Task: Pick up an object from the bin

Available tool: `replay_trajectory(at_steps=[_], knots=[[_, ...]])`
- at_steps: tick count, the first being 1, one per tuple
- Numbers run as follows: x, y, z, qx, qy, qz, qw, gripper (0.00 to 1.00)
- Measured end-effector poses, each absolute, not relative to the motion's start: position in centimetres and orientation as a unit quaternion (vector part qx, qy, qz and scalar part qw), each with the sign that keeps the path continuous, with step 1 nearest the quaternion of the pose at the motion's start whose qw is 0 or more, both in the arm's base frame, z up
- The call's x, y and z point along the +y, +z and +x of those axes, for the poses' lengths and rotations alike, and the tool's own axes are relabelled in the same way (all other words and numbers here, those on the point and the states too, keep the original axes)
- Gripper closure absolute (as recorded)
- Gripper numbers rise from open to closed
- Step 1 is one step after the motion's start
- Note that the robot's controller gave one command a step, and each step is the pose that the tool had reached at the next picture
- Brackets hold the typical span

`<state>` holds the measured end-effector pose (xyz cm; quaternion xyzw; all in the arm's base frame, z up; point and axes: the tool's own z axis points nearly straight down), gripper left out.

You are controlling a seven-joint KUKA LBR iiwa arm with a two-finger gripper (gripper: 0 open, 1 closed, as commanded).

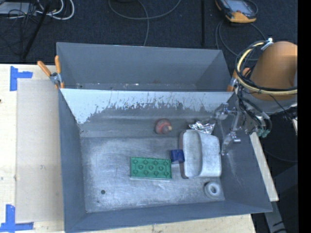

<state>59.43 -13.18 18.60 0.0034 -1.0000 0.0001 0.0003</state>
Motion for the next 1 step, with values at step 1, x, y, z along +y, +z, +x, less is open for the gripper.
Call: replay_trajectory(at_steps=[1], knots=[[-9.12,20.68,57.95,-1.0,-0.001,0.008,0.0,0.0]])
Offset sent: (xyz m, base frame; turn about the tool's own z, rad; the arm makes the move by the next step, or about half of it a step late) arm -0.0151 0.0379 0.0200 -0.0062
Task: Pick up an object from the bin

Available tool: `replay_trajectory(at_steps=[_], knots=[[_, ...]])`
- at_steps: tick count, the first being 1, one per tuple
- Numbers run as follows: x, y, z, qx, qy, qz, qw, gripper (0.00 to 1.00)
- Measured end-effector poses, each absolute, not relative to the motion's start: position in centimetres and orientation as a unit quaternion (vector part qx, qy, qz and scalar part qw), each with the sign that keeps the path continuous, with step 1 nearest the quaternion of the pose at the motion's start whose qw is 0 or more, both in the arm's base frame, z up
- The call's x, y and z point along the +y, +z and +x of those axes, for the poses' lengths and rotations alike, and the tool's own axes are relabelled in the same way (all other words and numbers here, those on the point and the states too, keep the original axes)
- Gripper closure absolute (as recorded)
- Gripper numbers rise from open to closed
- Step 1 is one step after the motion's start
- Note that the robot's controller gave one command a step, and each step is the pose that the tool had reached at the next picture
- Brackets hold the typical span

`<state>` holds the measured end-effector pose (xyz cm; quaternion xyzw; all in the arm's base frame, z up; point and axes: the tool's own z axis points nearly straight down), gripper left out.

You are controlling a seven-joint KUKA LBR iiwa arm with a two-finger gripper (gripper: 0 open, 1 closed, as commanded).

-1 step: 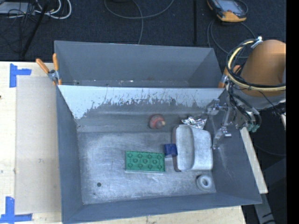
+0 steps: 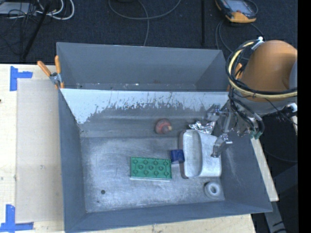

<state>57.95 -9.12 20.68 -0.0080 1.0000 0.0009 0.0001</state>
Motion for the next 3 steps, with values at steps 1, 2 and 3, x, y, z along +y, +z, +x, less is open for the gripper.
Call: replay_trajectory(at_steps=[1,2,3], knots=[[-2.0,15.5,56.5,1.0,0.002,-0.028,-0.003,0.0],[-0.6,7.2,57.3,0.993,0.0,-0.116,0.002,0.0],[-0.6,7.4,57.3,0.993,0.0,-0.117,0.0,1.0]])
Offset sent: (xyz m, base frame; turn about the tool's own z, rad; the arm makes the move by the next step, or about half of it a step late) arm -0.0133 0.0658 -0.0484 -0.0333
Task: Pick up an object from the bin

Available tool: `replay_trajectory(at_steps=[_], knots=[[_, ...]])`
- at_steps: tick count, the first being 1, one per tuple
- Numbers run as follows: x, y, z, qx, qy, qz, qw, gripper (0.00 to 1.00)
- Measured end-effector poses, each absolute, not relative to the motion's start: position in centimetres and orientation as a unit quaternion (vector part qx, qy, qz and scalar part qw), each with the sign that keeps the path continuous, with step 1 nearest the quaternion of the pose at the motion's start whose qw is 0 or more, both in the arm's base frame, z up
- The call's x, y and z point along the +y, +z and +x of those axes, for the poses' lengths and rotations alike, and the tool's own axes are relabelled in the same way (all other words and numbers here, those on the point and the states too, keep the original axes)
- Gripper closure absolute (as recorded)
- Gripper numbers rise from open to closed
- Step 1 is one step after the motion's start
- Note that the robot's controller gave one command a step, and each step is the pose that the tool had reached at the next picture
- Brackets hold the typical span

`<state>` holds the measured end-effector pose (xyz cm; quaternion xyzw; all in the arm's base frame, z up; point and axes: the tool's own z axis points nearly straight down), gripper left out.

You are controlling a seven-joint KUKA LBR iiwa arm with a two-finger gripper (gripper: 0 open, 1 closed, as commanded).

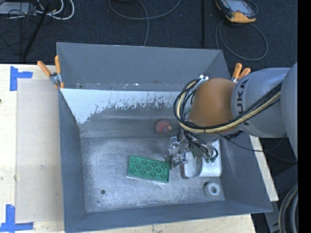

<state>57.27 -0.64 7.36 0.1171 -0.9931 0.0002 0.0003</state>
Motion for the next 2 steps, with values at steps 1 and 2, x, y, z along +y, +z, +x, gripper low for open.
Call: replay_trajectory(at_steps=[1,2], knots=[[-0.6,7.3,57.4,-0.993,0.0,0.117,-0.004,0.0],[3.0,7.2,51.4,-0.991,0.0,0.131,-0.004,0.0]])
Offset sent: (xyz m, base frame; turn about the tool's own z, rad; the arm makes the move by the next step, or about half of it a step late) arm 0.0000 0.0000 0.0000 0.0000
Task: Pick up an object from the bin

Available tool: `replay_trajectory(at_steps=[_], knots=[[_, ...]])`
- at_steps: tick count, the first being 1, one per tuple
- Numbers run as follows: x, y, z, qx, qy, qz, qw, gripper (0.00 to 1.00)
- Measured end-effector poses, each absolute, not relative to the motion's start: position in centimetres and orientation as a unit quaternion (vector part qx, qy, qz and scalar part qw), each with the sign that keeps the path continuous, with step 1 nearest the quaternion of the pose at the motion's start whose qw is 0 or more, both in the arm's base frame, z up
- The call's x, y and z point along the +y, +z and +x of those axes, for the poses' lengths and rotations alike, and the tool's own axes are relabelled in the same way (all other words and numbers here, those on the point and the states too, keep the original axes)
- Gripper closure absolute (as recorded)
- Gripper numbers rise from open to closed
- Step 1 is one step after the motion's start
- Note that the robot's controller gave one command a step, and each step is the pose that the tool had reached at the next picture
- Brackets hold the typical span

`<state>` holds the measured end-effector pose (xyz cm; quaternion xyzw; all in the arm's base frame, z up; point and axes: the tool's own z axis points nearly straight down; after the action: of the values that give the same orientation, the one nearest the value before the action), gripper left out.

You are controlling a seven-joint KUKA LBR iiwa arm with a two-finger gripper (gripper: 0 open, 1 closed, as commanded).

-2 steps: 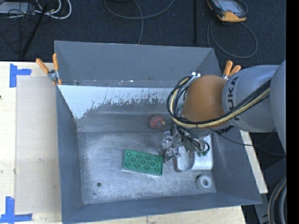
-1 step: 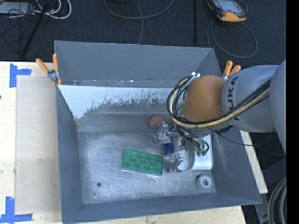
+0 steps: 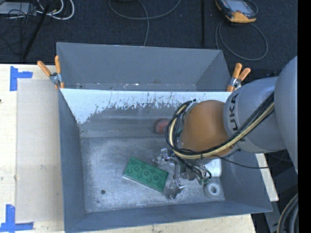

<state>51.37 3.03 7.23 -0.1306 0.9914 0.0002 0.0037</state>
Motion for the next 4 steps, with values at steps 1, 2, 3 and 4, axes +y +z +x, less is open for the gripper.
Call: replay_trajectory(at_steps=[1,2,3,4], knots=[[3.0,7.2,51.3,0.991,0.0,-0.132,-0.002,1.0],[3.0,7.2,51.4,0.991,0.0,-0.132,0.002,0.0],[12.7,7.4,49.8,0.979,0.002,-0.205,0.0,0.0],[12.4,7.5,49.9,0.979,0.0,-0.204,0.001,1.0]])
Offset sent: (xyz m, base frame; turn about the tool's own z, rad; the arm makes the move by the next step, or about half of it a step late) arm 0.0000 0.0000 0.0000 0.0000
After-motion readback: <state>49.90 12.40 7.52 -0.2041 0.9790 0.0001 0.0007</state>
